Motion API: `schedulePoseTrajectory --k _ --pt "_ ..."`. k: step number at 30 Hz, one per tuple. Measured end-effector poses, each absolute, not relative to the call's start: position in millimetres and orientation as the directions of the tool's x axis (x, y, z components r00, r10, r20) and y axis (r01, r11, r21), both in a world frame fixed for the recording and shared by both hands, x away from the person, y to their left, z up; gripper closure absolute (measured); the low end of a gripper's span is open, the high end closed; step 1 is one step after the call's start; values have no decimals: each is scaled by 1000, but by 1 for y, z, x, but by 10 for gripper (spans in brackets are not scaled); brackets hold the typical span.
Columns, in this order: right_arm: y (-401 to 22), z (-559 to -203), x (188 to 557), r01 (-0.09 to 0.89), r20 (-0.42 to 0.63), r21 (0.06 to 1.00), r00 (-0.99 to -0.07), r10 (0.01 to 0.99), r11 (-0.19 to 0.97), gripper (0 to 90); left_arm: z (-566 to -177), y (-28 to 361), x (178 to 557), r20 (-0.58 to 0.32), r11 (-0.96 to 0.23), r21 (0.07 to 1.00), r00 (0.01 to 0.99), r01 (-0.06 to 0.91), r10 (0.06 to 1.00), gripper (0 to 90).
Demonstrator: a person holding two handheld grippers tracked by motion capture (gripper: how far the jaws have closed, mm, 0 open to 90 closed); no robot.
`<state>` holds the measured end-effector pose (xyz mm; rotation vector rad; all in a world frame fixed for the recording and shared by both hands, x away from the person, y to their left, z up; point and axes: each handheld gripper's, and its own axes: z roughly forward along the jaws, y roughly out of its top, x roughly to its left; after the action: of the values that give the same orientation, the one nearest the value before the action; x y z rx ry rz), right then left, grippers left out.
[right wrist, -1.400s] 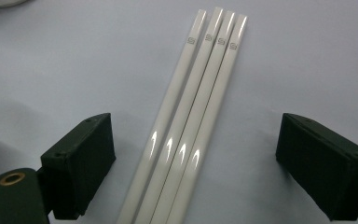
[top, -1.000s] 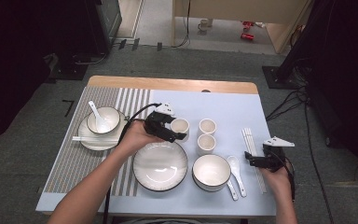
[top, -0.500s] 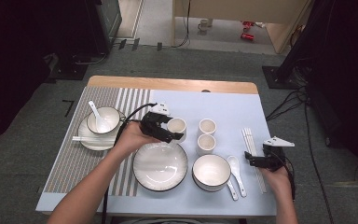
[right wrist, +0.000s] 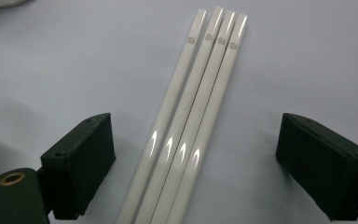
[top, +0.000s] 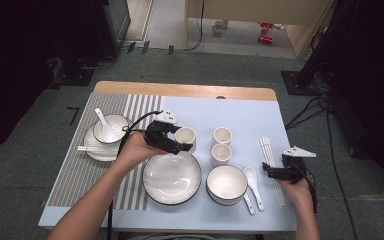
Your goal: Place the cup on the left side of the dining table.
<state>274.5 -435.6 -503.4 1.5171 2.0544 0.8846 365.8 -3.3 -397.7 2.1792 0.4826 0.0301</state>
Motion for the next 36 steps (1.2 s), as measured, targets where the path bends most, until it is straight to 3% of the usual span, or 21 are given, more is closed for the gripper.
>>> schedulePoseTrajectory --k 36 --pt "-436 -503 275 674 27 712 -304 952 195 113 -394 29 344 -167 -521 771 906 366 389 278"
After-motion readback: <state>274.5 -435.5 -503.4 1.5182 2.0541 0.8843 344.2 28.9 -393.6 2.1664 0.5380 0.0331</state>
